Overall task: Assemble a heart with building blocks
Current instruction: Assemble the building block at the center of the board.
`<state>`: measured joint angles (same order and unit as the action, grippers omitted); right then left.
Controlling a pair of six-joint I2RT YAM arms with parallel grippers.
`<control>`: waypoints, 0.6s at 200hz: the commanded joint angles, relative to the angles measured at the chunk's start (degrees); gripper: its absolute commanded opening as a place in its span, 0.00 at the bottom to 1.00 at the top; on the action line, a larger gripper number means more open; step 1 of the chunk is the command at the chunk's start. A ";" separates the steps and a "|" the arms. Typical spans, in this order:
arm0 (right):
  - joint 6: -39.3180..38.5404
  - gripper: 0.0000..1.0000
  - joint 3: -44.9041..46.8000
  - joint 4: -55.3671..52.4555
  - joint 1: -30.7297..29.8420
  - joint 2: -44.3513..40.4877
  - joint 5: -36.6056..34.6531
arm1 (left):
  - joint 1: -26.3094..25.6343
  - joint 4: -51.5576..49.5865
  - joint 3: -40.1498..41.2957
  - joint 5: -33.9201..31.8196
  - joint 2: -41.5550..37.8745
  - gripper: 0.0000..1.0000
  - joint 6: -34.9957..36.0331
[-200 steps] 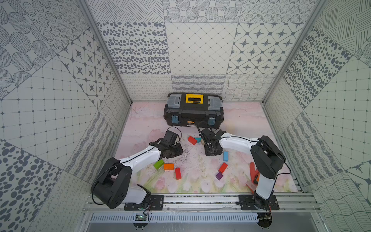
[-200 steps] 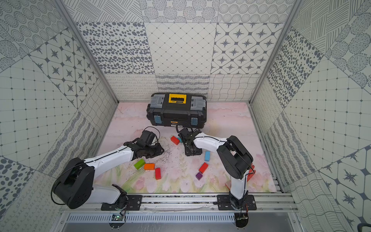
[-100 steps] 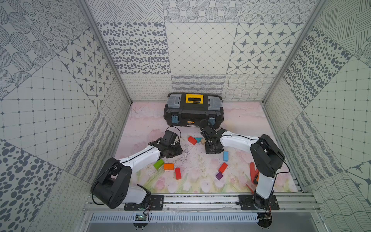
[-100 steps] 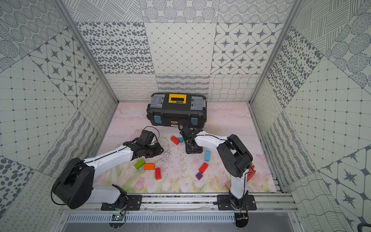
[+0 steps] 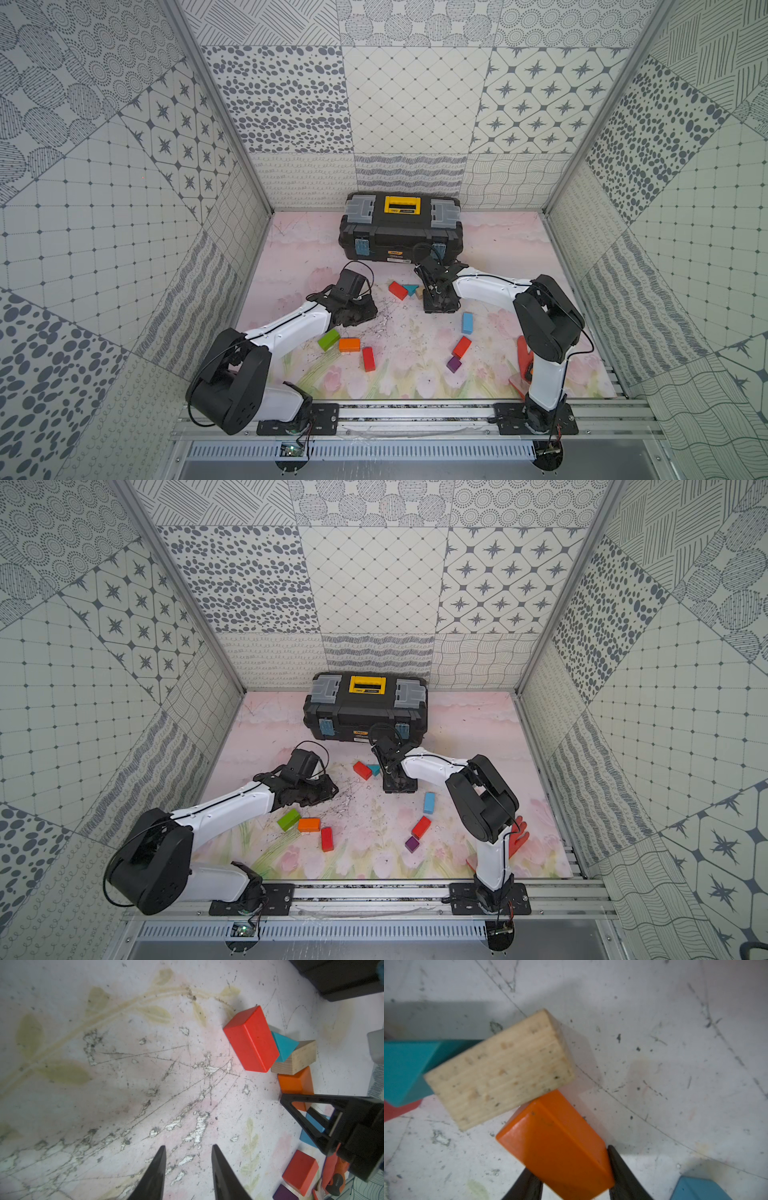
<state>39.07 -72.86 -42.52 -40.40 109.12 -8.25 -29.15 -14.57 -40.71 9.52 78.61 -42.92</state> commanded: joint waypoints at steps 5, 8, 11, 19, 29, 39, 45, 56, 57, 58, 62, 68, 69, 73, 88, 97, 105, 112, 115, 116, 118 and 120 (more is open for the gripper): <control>1.44 0.49 -1.56 -0.14 0.23 0.49 -0.95 | 0.33 -1.84 0.11 -0.37 -0.67 0.36 1.52; 1.45 0.49 -1.43 -0.02 0.21 0.33 -0.95 | 0.32 -1.86 0.04 -0.37 -0.67 0.36 1.53; 1.49 0.49 -1.29 0.07 0.21 0.31 -0.93 | 0.32 -1.89 0.02 -0.30 -0.70 0.36 1.53; 1.56 0.49 -1.15 0.16 0.24 0.12 -0.99 | 0.32 -1.95 -0.07 -0.42 -0.70 0.36 1.52; 1.64 0.49 -1.06 0.09 0.24 0.07 -1.15 | 0.33 -2.04 -0.06 -0.40 -0.81 0.36 1.50; 1.71 0.49 -1.15 0.00 0.28 0.15 -1.34 | 0.32 -2.01 0.01 -0.52 -0.90 0.36 1.48; 1.71 0.49 -1.14 0.03 0.32 0.14 -1.36 | 0.34 -2.04 0.09 -0.55 -1.00 0.36 1.37; 1.80 0.49 -1.14 0.00 0.35 0.14 -1.51 | 0.31 -2.04 0.19 -0.58 -1.12 0.36 1.39; 1.84 0.49 -1.14 0.04 0.38 0.18 -1.51 | 0.27 -2.04 0.19 -0.61 -1.15 0.36 1.37; 1.91 0.49 -1.14 0.01 0.40 0.20 -1.51 | 0.29 -2.04 0.19 -0.58 -1.16 0.36 1.36; 1.93 0.49 -1.14 0.00 0.40 0.14 -1.59 | 0.32 -2.11 0.27 -0.56 -1.18 0.36 1.36; 1.99 0.49 -1.14 0.12 0.47 0.12 -1.58 | 0.33 -2.13 0.28 -0.49 -1.20 0.36 1.41; 1.98 0.49 -1.14 0.10 0.48 0.13 -1.59 | 0.32 -2.13 0.28 -0.52 -1.23 0.36 1.42; 2.06 0.49 -1.14 0.11 0.50 0.12 -1.62 | 0.38 -2.13 0.29 -0.47 -1.18 0.36 1.40; 2.11 0.49 -1.15 0.15 0.67 0.16 -1.55 | 0.32 -2.21 0.28 -0.55 -1.26 0.36 1.35; 2.07 0.49 -1.14 0.19 0.70 0.21 -1.39 | 0.32 -2.15 0.28 -0.50 -1.41 0.36 1.38; 2.08 0.49 -1.31 0.15 0.76 0.20 -1.38 | 0.32 -2.13 0.34 -0.53 -1.44 0.36 1.42; 2.12 0.49 -1.43 0.05 0.75 0.19 -1.54 | 0.32 -2.11 0.37 -0.58 -1.44 0.36 1.36; 2.14 0.49 -1.41 0.00 0.76 0.06 -1.56 | 0.32 -2.13 0.37 -0.63 -1.46 0.36 1.39; 2.14 0.49 -1.41 0.04 0.72 0.05 -1.49 | 0.32 -2.13 0.41 -0.64 -1.45 0.36 1.41; 2.15 0.49 -1.41 0.06 0.75 0.06 -1.46 | 0.36 -2.11 0.38 -0.68 -1.49 0.36 1.38; 2.09 0.49 -1.41 0.11 0.76 0.05 -1.36 | 0.35 -2.13 0.37 -0.70 -1.50 0.36 1.40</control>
<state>40.05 -73.03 -42.63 -39.97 109.12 -8.64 -29.15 -15.84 -40.71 9.56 77.67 -42.92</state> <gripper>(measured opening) 0.493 0.363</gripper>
